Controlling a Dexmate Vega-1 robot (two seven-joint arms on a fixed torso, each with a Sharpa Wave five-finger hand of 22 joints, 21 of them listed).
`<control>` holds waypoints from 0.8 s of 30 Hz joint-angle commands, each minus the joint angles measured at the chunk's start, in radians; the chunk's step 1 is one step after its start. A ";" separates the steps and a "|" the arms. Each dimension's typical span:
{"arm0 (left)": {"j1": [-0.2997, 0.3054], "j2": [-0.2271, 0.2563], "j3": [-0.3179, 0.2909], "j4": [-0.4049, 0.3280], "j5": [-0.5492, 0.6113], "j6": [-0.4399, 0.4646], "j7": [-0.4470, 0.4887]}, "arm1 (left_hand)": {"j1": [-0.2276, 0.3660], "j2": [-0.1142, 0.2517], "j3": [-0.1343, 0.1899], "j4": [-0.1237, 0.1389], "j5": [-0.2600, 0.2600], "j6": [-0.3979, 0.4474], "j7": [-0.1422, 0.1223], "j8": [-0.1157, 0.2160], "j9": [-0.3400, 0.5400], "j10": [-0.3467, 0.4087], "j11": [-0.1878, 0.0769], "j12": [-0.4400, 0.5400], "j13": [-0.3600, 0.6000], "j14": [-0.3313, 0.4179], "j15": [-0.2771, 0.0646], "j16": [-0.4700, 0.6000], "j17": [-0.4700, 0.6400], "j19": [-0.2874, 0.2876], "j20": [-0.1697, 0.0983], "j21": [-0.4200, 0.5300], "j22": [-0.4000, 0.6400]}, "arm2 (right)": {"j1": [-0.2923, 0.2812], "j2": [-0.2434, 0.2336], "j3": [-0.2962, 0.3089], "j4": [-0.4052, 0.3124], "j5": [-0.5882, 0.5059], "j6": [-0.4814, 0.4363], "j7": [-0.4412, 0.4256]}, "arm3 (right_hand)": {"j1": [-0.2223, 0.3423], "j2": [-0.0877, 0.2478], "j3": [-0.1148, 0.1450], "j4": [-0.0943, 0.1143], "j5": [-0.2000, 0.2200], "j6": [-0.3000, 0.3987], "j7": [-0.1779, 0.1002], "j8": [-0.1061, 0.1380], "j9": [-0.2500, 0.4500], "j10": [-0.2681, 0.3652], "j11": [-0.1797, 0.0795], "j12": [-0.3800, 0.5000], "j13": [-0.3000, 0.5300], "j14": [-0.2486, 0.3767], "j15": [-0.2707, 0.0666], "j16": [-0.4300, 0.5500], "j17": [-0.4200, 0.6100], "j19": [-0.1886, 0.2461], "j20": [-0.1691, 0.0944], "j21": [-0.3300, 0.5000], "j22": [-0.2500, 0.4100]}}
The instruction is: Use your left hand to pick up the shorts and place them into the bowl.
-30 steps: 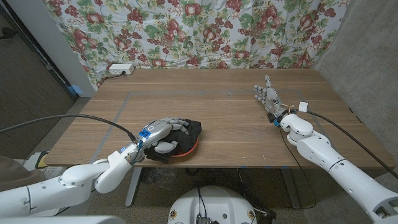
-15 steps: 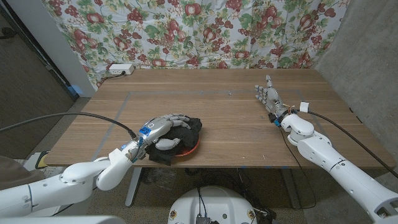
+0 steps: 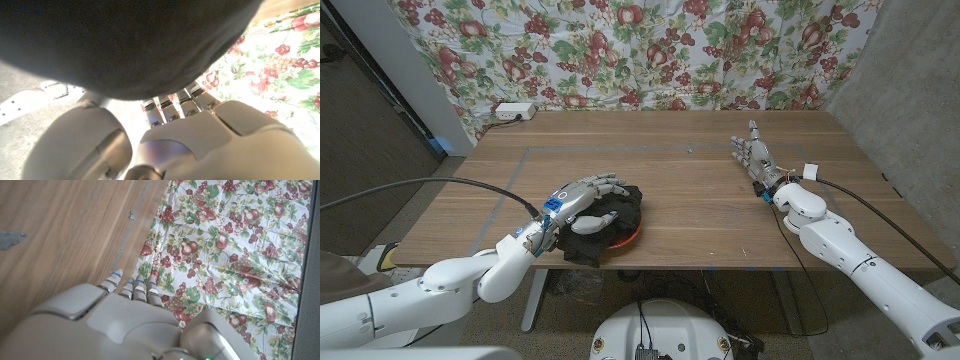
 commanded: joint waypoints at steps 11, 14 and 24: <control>0.023 -0.038 -0.042 -0.018 -0.096 -0.028 0.014 | -0.088 0.003 -0.038 0.010 0.030 -0.012 -0.001 -0.019 0.002 -0.010 -0.003 -0.006 0.001 -0.010 -0.174 0.003 -0.001 -0.012 -0.062 -0.013 0.003 | 0.006 0.000 0.000 0.007 -0.001 0.004 0.006 | 0.007 0.013 0.004 0.002 -0.004 0.009 0.004 -0.001 0.002 0.004 0.004 -0.002 0.004 -0.009 -0.002 -0.001 0.002 -0.002 -0.001 -0.006 0.006; 0.027 -0.042 -0.050 -0.021 -0.105 -0.031 0.016 | -0.094 0.002 -0.041 0.007 0.033 -0.016 -0.001 -0.023 0.001 -0.014 -0.003 -0.008 0.001 -0.014 -0.174 0.001 -0.003 -0.014 -0.058 -0.016 0.003 | 0.006 0.001 0.000 0.009 0.001 0.006 0.007 | 0.007 0.013 0.004 0.002 -0.004 0.008 0.003 -0.001 0.002 0.004 0.005 -0.002 0.004 -0.010 -0.002 -0.001 0.002 -0.002 -0.001 -0.006 0.006; 0.032 -0.057 -0.073 -0.027 -0.123 -0.054 0.016 | -0.102 0.002 -0.044 0.003 0.037 -0.024 -0.001 -0.029 0.000 -0.019 -0.003 -0.010 0.000 -0.019 -0.174 -0.001 -0.005 -0.018 -0.052 -0.020 0.002 | 0.003 0.001 0.001 0.011 0.001 0.008 0.006 | 0.007 0.013 0.005 0.002 -0.004 0.008 0.003 -0.001 0.002 0.004 0.004 -0.002 0.004 -0.009 -0.001 -0.001 0.002 -0.003 -0.001 -0.006 0.006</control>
